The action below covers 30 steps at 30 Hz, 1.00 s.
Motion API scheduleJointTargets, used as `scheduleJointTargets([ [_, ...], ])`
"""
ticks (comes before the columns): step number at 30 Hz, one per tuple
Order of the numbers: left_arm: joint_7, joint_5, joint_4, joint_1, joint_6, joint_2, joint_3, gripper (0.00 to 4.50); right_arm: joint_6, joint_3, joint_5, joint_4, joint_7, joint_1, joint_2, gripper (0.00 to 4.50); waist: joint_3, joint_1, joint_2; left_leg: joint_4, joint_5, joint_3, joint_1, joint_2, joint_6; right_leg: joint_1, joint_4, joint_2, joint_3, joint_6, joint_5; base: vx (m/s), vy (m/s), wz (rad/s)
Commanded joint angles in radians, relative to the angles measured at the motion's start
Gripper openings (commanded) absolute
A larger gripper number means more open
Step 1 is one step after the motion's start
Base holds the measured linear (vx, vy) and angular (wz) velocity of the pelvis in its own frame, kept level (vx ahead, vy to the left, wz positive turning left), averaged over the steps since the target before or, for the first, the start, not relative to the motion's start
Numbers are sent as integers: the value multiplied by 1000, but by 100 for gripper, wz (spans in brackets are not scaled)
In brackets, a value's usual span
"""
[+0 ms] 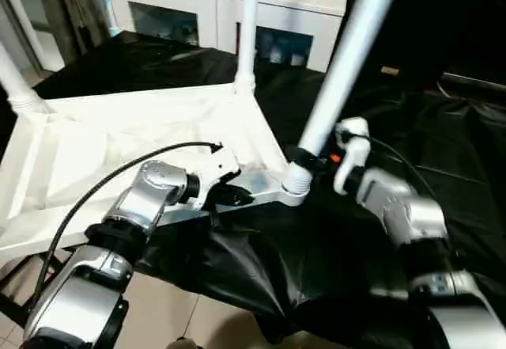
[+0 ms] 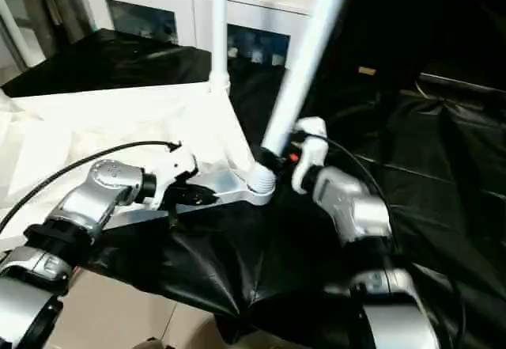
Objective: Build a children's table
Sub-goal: Insert table leg to table base
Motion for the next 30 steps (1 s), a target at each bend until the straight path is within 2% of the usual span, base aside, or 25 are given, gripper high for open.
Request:
scheduleJointTargets([
  [1,22,15,35,-7,0,8,8,0,-22,-12,-31,32,-13,71,-10,187,-66,5,7,-67,-242,-1,12,20,-16,51,-77,-79,45,-184,-236,0,0,0],
  [3,26,15,39,-10,-1,6,9,0,-42,-11,-33,29,-12,86,-9,187,-66,8,8,-68,-250,-2,13,21,-16,50,-80,-80,45,-176,-254,0,0,0],
  [4,37,18,48,-15,-8,3,10,0,-76,-5,-41,20,-12,111,-6,187,-65,8,18,-69,-261,-2,14,21,-19,48,-84,-78,45,-175,-255,0,0,0],
  [5,41,19,53,-18,-10,2,11,0,-88,1,-48,10,-12,124,-5,187,-64,9,13,-70,-272,-3,14,20,-20,49,-84,-77,45,-172,-264,0,0,0],
  [7,49,22,64,-23,-18,0,12,0,-115,15,-65,-11,-15,149,-3,187,-62,12,13,-72,-290,-3,15,19,-18,48,-90,-78,44,-161,-307,0,0,0],
  [8,55,24,74,-30,-24,-3,13,0,-136,31,-82,-30,-18,165,-5,187,-61,13,29,-73,-311,-7,18,20,-26,46,-92,-81,45,-155,-339,0,0,0],
  [10,63,25,86,-39,-26,-8,14,0,-156,53,-105,-60,-27,180,-8,187,-62,12,18,-75,-319,-6,18,19,-26,48,-94,-78,45,-150,-343,0,0,0],
  [11,63,26,90,-42,-28,-10,15,0,-163,64,-115,-71,-32,182,-11,187,-61,13,24,-76,-320,-7,19,20,-26,46,-94,-78,46,-149,-346,0,0,0],
  [15,63,29,98,-47,-34,-14,14,0,-179,92,-147,-80,-46,169,-20,187,-60,10,24,-77,-337,-8,20,19,-26,45,-98,-78,45,-145,-371,0,0,0],
  [16,62,31,99,-47,-37,-16,13,0,-182,125,-176,-80,-39,151,-31,187,-59,10,24,-77,-347,-8,21,18,-26,45,-101,-78,44,-140,-392,0,0,0],
  [19,60,30,95,-43,-37,-18,14,0,-177,165,-205,-78,-15,135,-43,187,-57,8,25,-78,-366,-10,22,18,-27,43,-105,-78,44,-129,-426,0,0,0],
  [20,60,30,94,-42,-36,-19,13,0,-171,179,-212,-75,0,129,-47,187,-56,9,14,-79,-364,-10,21,19,-22,43,-106,-79,43,-120,-447,0,0,0],
  [21,60,30,94,-42,-36,-19,13,0,-170,180,-212,-74,1,128,-47,187,-57,10,18,-78,-367,-11,22,19,-21,41,-105,-80,43,-118,-455,0,0,0],
  [22,59,29,92,-39,-37,-19,13,0,-163,202,-224,-71,27,121,-53,187,-57,9,11,-78,-366,-10,23,20,-18,40,-108,-80,44,-114,-460,0,0,0],
  [23,58,29,91,-38,-38,-19,13,0,-162,206,-227,-71,33,120,-54,187,-57,10,15,-79,-358,-11,21,20,-18,41,-105,-80,44,-116,-449,0,0,0],
  [25,54,27,91,-34,-42,-15,14,0,-158,224,-231,-42,68,101,-56,187,-58,9,15,-79,-354,-10,20,21,-15,41,-104,-81,45,-122,-431,0,0,0],
  [26,39,23,83,-28,-49,-12,12,0,-178,229,-230,-5,94,81,-52,187,-58,9,10,-79,-352,-9,20,21,-13,41,-105,-80,45,-123,-424,0,0,0],
  [28,28,20,78,-24,-54,-10,11,0,-186,229,-222,12,111,72,-49,187,-57,8,13,-79,-356,-10,19,21,-13,41,-104,-81,44,-127,-431,0,0,0],
  [29,8,15,66,-17,-64,-7,8,0,-206,229,-212,38,143,58,-48,187,-57,8,7,-79,-356,-9,20,22,-11,40,-104,-83,45,-127,-435,0,0,0],
  [30,7,14,65,-17,-65,-7,8,0,-207,229,-211,39,145,57,-48,187,-58,7,8,-78,-354,-11,17,21,-10,42,-101,-84,44,-129,-435,0,0,0],
])
